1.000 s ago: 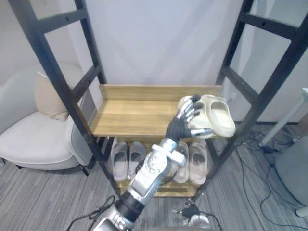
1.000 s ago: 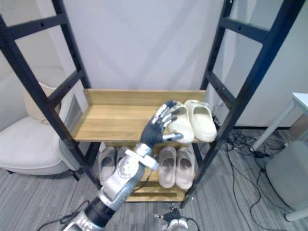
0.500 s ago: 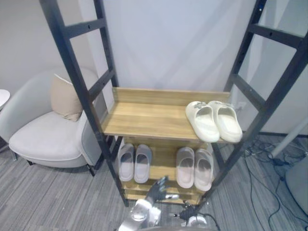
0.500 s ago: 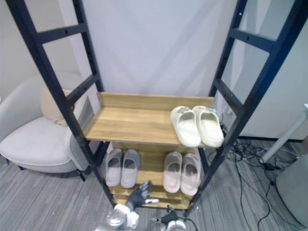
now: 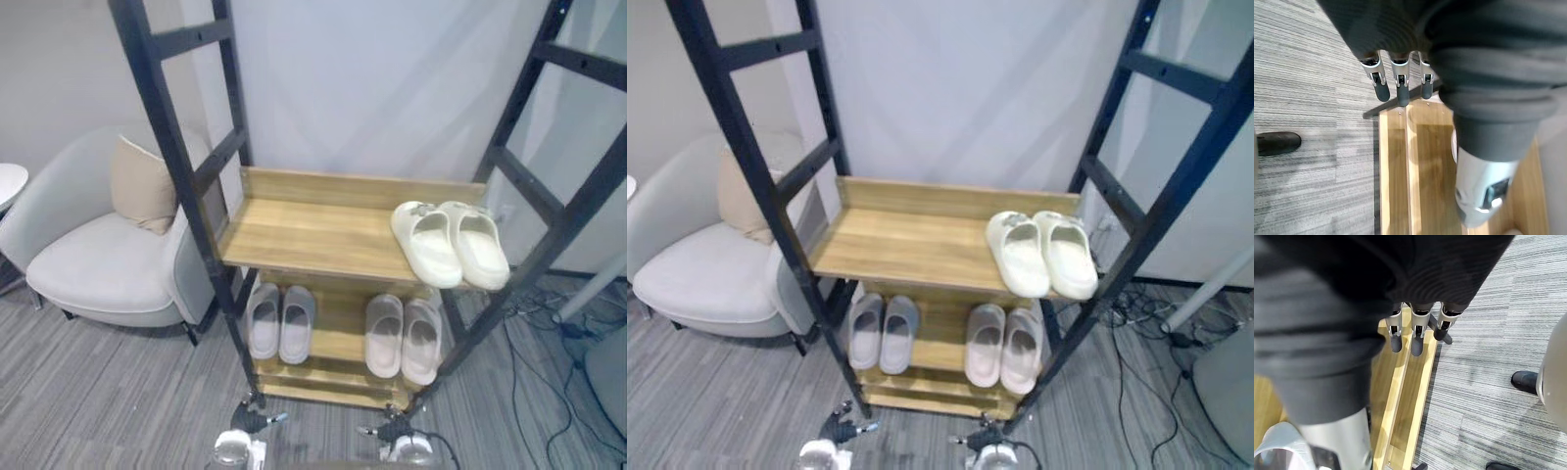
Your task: Organize the slippers on the shoe rack
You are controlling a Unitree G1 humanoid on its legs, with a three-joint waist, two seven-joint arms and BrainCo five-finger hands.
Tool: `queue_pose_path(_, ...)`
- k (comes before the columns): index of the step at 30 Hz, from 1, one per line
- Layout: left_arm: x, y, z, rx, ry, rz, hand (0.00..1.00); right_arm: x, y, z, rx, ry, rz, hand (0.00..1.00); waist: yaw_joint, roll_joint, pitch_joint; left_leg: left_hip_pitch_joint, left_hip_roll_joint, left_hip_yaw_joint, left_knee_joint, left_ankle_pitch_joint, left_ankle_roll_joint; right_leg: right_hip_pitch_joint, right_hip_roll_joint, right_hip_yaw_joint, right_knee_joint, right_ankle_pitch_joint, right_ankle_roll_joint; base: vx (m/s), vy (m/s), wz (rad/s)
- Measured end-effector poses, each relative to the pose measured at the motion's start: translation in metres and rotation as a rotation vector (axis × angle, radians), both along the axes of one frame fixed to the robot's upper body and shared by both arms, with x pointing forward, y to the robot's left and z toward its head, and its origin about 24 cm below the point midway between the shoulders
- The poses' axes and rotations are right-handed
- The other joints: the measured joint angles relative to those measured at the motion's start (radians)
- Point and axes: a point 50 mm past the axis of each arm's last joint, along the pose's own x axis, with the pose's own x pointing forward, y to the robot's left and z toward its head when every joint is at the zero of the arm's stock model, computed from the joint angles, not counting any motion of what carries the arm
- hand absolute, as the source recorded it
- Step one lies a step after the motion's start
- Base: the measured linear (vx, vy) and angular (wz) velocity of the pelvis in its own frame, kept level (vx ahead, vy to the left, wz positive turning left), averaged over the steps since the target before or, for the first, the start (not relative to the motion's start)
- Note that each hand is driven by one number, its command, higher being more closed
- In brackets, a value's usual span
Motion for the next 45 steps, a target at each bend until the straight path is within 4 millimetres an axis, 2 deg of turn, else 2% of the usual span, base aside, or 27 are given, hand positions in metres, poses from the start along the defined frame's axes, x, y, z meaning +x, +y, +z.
queue_pose_path(5, -0.008, 0.013, -0.002, 0.018, 0.024, 0.057, 0.0, 0.004, -0.003, 0.001, -0.01, -0.008, 0.013, 0.0, 0.002, 0.005, 0.021, 0.0, -0.002, 0.039, 0.013, -0.025, 0.003, -0.015, 0.0, 0.04, -0.001, 0.002, -0.001, 0.08, 0.033, -0.24)
queue_pose_path(8, -0.01, 0.017, -0.002, 0.019, 0.024, 0.09, 0.0, 0.008, -0.007, 0.002, -0.02, -0.017, 0.017, 0.0, 0.004, 0.012, 0.035, -0.065, -0.002, 0.059, 0.151, -0.112, 0.005, -0.037, -0.005, 0.061, 0.023, -0.01, 0.005, 0.07, 0.047, -0.22)
queue_pose_path(10, -0.008, 0.016, -0.001, 0.012, 0.014, 0.097, 0.0, 0.013, -0.011, 0.004, -0.033, -0.029, 0.024, 0.0, 0.005, 0.017, 0.053, -0.127, 0.004, 0.054, 0.281, -0.191, 0.011, -0.074, -0.01, 0.061, 0.102, -0.058, 0.009, 0.07, 0.063, 0.02)
queue_pose_path(12, -0.006, 0.014, 0.0, 0.006, 0.002, 0.098, 0.0, 0.012, -0.015, 0.004, -0.048, -0.028, 0.034, 0.0, 0.015, 0.026, 0.062, -0.154, 0.007, 0.044, 0.369, -0.253, 0.02, -0.112, -0.027, 0.058, 0.256, -0.117, 0.041, 0.09, 0.07, 0.17)
queue_pose_path(14, -0.005, 0.014, 0.001, 0.006, -0.002, 0.096, 0.0, 0.017, -0.016, 0.008, -0.052, -0.058, 0.049, 0.0, 0.013, 0.03, 0.07, -0.158, -0.004, 0.0, 0.41, -0.276, 0.031, -0.218, -0.053, 0.069, 0.545, -0.115, 0.038, 0.06, 0.074, 0.68)
queue_pose_path(15, -0.001, 0.015, 0.003, 0.009, -0.021, 0.097, 0.0, 0.018, -0.017, 0.009, -0.053, -0.072, 0.048, 0.0, 0.014, 0.025, 0.08, -0.159, -0.021, -0.046, 0.432, -0.29, 0.038, -0.283, -0.061, 0.112, 0.701, -0.102, 0.016, 0.08, 0.036, 1.19)
queue_pose_path(17, 0.001, 0.022, 0.005, 0.024, -0.032, 0.111, 0.0, 0.016, -0.01, 0.009, -0.034, -0.084, 0.05, 0.0, 0.016, -0.01, 0.076, -0.176, -0.041, -0.123, 0.461, -0.304, 0.041, -0.332, -0.033, 0.192, 0.782, -0.142, 0.014, 0.13, -0.082, 1.44)
queue_pose_path(18, 0.005, 0.025, 0.007, 0.025, -0.047, 0.131, 0.0, 0.015, -0.008, 0.01, -0.028, -0.09, 0.052, 0.0, 0.024, -0.023, 0.078, -0.176, -0.054, -0.173, 0.464, -0.305, 0.038, -0.355, -0.001, 0.249, 0.769, -0.164, 0.015, 0.17, -0.141, 1.41)
queue_pose_path(22, 0.008, 0.022, 0.008, 0.017, -0.052, 0.131, 0.0, 0.017, -0.006, 0.015, -0.015, -0.137, 0.065, 0.0, 0.017, -0.025, 0.074, -0.229, -0.097, -0.331, 0.506, -0.327, -0.001, -0.358, 0.078, 0.443, 0.584, -0.211, 0.017, 0.13, -0.216, 1.24)
queue_pose_path(23, 0.009, 0.016, 0.008, 0.003, -0.056, 0.132, 0.0, 0.016, -0.005, 0.014, -0.011, -0.132, 0.066, 0.0, 0.028, -0.006, 0.066, -0.239, -0.086, -0.356, 0.507, -0.328, -0.01, -0.336, 0.09, 0.447, 0.533, -0.23, 0.002, 0.21, -0.304, 1.03)
queue_pose_path(25, 0.005, 0.012, 0.006, -0.01, -0.048, 0.136, 0.0, 0.016, -0.003, 0.015, 0.004, -0.136, 0.077, 0.0, 0.048, 0.016, 0.066, -0.237, -0.058, -0.399, 0.437, -0.297, -0.045, -0.313, 0.104, 0.412, 0.485, -0.231, -0.002, 0.15, -0.261, 0.68)
queue_pose_path(28, 0.01, 0.009, 0.009, -0.013, -0.074, 0.123, 0.0, 0.014, 0.001, 0.02, 0.023, -0.167, 0.11, 0.0, 0.049, 0.007, 0.059, -0.243, -0.036, -0.488, 0.351, -0.209, -0.081, -0.269, 0.089, 0.282, 0.407, -0.216, -0.035, 0.06, -0.238, 1.17)
queue_pose_path(30, 0.014, 0.009, 0.011, -0.012, -0.088, 0.122, 0.0, 0.019, 0.004, 0.023, 0.043, -0.185, 0.104, 0.0, 0.053, 0.001, 0.06, -0.255, -0.024, -0.493, 0.318, -0.17, -0.094, -0.256, 0.095, 0.217, 0.381, -0.205, -0.051, 0.0, -0.159, 1.07)
queue_pose_path(31, 0.016, 0.01, 0.012, -0.009, -0.095, 0.121, 0.0, 0.021, 0.006, 0.023, 0.047, -0.19, 0.103, 0.0, 0.053, -0.004, 0.062, -0.273, -0.019, -0.481, 0.309, -0.147, -0.097, -0.256, 0.094, 0.19, 0.38, -0.201, -0.059, -0.04, -0.095, 1.16)
queue_pose_path(33, 0.018, 0.012, 0.014, 0.005, -0.107, 0.099, 0.0, 0.035, 0.008, 0.028, 0.05, -0.223, 0.1, 0.0, 0.05, -0.026, 0.063, -0.3, 0.008, -0.336, 0.239, -0.038, -0.071, -0.262, 0.085, 0.137, 0.368, -0.164, -0.098, -0.05, -0.055, 1.15)
queue_pose_path(34, 0.018, 0.011, 0.014, 0.007, -0.106, 0.092, 0.0, 0.038, 0.008, 0.03, 0.05, -0.236, 0.097, 0.0, 0.046, -0.026, 0.061, -0.298, 0.031, -0.247, 0.22, -0.023, -0.054, -0.256, 0.088, 0.109, 0.347, -0.142, -0.109, -0.05, -0.013, 1.07)
queue_pose_path(35, 0.019, 0.011, 0.014, 0.01, -0.108, 0.086, 0.0, 0.044, 0.007, 0.032, 0.045, -0.251, 0.086, 0.0, 0.044, -0.024, 0.062, -0.316, 0.057, -0.121, 0.26, -0.046, -0.023, -0.246, 0.092, 0.069, 0.344, -0.14, -0.112, -0.06, -0.025, 1.11)
queue_pose_path(36, 0.02, 0.009, 0.014, 0.012, -0.105, 0.068, 0.0, 0.047, 0.003, 0.033, 0.036, -0.257, 0.071, 0.0, 0.036, -0.018, 0.064, -0.328, 0.073, -0.045, 0.286, -0.045, -0.021, -0.242, 0.097, 0.034, 0.362, -0.139, -0.113, -0.07, -0.037, 1.14)
queue_pose_path(37, 0.02, 0.009, 0.014, 0.023, -0.104, 0.042, 0.0, 0.048, -0.001, 0.032, 0.026, -0.252, 0.065, 0.0, 0.026, -0.021, 0.065, -0.336, 0.07, -0.02, 0.288, -0.016, -0.01, -0.242, 0.098, 0.014, 0.384, -0.136, -0.119, -0.1, -0.026, 1.08)
queue_pose_path(38, 0.02, 0.008, 0.013, 0.032, -0.097, 0.013, 0.0, 0.047, -0.004, 0.031, 0.019, -0.244, 0.063, 0.0, 0.014, -0.008, 0.068, -0.328, 0.079, -0.008, 0.245, 0.033, -0.007, -0.277, 0.101, 0.014, 0.406, -0.145, -0.141, -0.11, -0.01, 0.96)
queue_pose_path(39, 0.02, 0.014, 0.014, 0.049, -0.095, 0.01, 0.0, 0.043, 0.0, 0.029, 0.029, -0.234, 0.059, 0.0, 0.008, -0.041, 0.046, -0.324, 0.073, 0.059, 0.241, -0.005, 0.0, -0.254, 0.07, 0.013, 0.287, -0.111, -0.138, -0.05, -0.034, 0.98)
queue_pose_path(40, 0.02, 0.013, 0.011, 0.051, -0.075, -0.002, 0.0, 0.041, -0.002, 0.028, 0.029, -0.23, 0.044, 0.0, 0.0, -0.039, 0.049, -0.331, 0.107, 0.166, 0.34, -0.081, 0.024, -0.211, 0.067, -0.033, 0.216, -0.13, -0.131, -0.02, -0.031, 0.77)
queue_pose_path(41, 0.025, 0.006, 0.01, 0.039, -0.068, -0.02, 0.0, 0.037, -0.011, 0.024, 0.01, -0.206, 0.021, 0.0, -0.008, -0.027, 0.056, -0.328, 0.163, 0.259, 0.435, -0.15, 0.026, -0.206, 0.068, -0.08, 0.202, -0.123, -0.127, -0.03, 0.05, 1.02)
queue_pose_path(42, 0.022, -0.002, 0.008, 0.026, -0.051, -0.044, 0.0, 0.031, -0.017, 0.021, -0.005, -0.182, 0.009, 0.0, -0.027, -0.012, 0.056, -0.316, 0.199, 0.361, 0.481, -0.18, 0.036, -0.191, 0.052, -0.122, 0.206, -0.115, -0.114, -0.08, 0.113, 1.03)
queue_pose_path(43, 0.021, -0.007, 0.006, 0.019, -0.041, -0.062, 0.0, 0.024, -0.021, 0.018, -0.013, -0.157, -0.003, 0.0, -0.041, -0.008, 0.055, -0.292, 0.206, 0.405, 0.472, -0.183, 0.024, -0.184, 0.046, -0.151, 0.203, -0.109, -0.104, -0.08, 0.16, 1.22)
queue_pose_path(44, 0.02, -0.013, 0.005, 0.01, -0.037, -0.083, 0.0, 0.015, -0.026, 0.014, -0.022, -0.125, -0.015, 0.0, -0.049, 0.008, 0.048, -0.263, 0.206, 0.411, 0.415, -0.197, -0.011, -0.182, 0.041, -0.181, 0.194, -0.102, -0.092, -0.09, 0.251, 0.94)
queue_pose_path(45, 0.021, -0.012, 0.005, 0.014, -0.037, -0.092, 0.0, 0.014, -0.026, 0.013, -0.023, -0.111, -0.024, 0.0, -0.044, -0.002, 0.061, -0.257, 0.174, 0.397, 0.37, -0.178, -0.024, -0.171, 0.021, -0.2, 0.177, -0.084, -0.07, -0.1, 0.257, 0.68)
